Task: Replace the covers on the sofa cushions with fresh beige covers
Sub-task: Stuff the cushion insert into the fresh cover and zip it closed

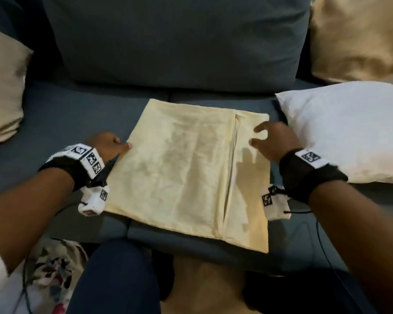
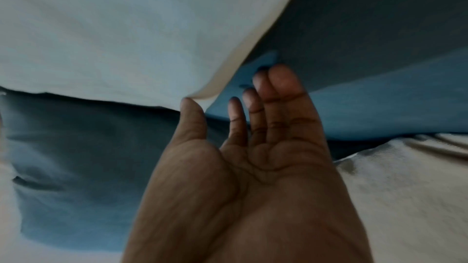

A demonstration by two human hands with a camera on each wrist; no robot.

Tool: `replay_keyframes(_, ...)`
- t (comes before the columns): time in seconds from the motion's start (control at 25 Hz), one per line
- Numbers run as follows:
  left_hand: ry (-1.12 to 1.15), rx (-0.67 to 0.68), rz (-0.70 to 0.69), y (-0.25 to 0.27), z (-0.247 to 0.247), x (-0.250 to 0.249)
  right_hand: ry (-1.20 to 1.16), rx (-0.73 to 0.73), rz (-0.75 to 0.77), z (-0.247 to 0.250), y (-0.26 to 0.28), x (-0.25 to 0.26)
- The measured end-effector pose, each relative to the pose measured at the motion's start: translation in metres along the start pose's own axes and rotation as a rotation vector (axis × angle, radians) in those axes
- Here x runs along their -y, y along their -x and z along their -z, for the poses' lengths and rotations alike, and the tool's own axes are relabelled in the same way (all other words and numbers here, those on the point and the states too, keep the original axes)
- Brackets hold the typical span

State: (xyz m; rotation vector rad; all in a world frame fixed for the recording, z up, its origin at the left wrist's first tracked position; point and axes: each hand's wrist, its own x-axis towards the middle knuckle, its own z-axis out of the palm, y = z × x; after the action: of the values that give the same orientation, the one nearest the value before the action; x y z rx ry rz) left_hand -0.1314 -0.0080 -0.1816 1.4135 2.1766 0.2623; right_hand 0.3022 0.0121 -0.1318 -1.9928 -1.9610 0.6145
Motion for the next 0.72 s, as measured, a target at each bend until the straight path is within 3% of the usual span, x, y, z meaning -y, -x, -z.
replay_keyframes(0.12, -0.205, 0.025, -0.007, 0.045, -0.007, 0.028, 0.050, 0.127, -0.144, -0.031, 0.040, -0.020)
replay_keyframes(0.2, -0.126, 0.051, 0.023, 0.070, -0.009, 0.036, 0.095, 0.157, -0.252, -0.039, 0.065, -0.030)
replay_keyframes(0.32, 0.144, 0.107, 0.102, 0.106, -0.015, 0.047, -0.084, 0.207, -0.413, -0.043, 0.108, -0.033)
replay_keyframes(0.4, 0.292, 0.123, 0.154, 0.128, -0.014, 0.057, -0.121, 0.258, -0.432, -0.045, 0.132, -0.033)
replay_keyframes(0.6, 0.137, 0.098, 0.161, 0.159, -0.007, 0.077, -0.208, 0.230, -0.389, -0.041, 0.160, -0.040)
replay_keyframes(0.72, -0.008, 0.001, 0.099, 0.161, 0.010, 0.053, -0.216, 0.244, -0.365, -0.029, 0.161, -0.048)
